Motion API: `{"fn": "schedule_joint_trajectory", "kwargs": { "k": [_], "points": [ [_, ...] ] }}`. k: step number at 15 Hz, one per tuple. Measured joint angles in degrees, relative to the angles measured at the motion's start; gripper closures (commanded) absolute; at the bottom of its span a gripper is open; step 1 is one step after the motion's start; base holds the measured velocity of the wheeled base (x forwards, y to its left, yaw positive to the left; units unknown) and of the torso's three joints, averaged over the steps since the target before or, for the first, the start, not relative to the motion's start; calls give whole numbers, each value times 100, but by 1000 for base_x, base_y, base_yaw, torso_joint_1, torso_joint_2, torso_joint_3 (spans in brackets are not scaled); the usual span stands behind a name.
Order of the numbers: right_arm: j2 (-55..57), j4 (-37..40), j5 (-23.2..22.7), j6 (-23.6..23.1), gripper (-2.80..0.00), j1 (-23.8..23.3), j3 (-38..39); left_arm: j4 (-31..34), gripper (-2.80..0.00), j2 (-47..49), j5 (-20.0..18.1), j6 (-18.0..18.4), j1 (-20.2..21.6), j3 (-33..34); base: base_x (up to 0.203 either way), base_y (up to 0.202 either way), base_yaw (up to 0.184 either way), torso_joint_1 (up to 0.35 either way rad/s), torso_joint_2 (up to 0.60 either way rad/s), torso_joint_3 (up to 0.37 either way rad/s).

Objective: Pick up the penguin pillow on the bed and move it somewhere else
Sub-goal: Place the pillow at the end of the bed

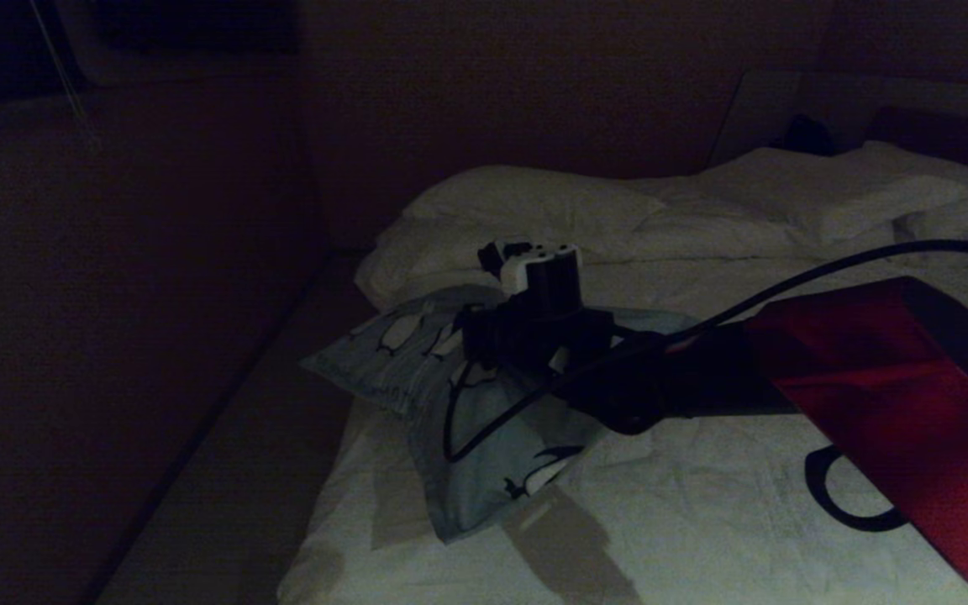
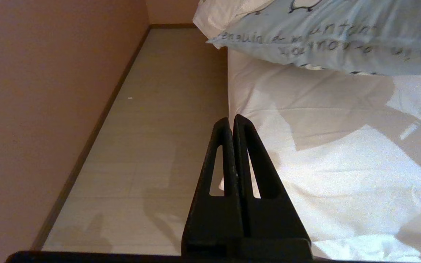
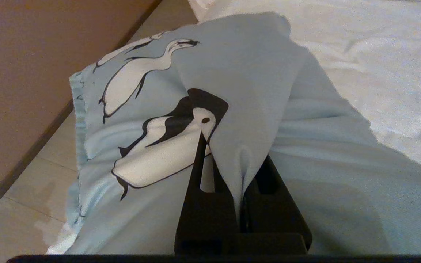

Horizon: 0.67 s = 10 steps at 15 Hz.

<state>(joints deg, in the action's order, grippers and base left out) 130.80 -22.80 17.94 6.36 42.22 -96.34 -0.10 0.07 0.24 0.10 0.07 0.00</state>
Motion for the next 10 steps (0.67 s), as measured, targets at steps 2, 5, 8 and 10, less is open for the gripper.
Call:
{"fn": "schedule_joint_trajectory", "kwargs": {
  "k": [2,5,8,10],
  "points": [
    [180,0,-1,-92,0,26,-184,2,0,2,0,0,0,0,0,0,0,0,0,0],
    [420,-10,-1,-229,0,190,-309,2,0,0,0,0,0,0,0,0,0,0,0,0],
    [671,-35,10,-372,0,349,-300,2,0,0,0,0,0,0,0,0,0,0,0,0],
    [792,-44,18,-418,-280,410,-159,0,0,1,5,0,0,0,0,0,0,0,0,0]
  ]
}}
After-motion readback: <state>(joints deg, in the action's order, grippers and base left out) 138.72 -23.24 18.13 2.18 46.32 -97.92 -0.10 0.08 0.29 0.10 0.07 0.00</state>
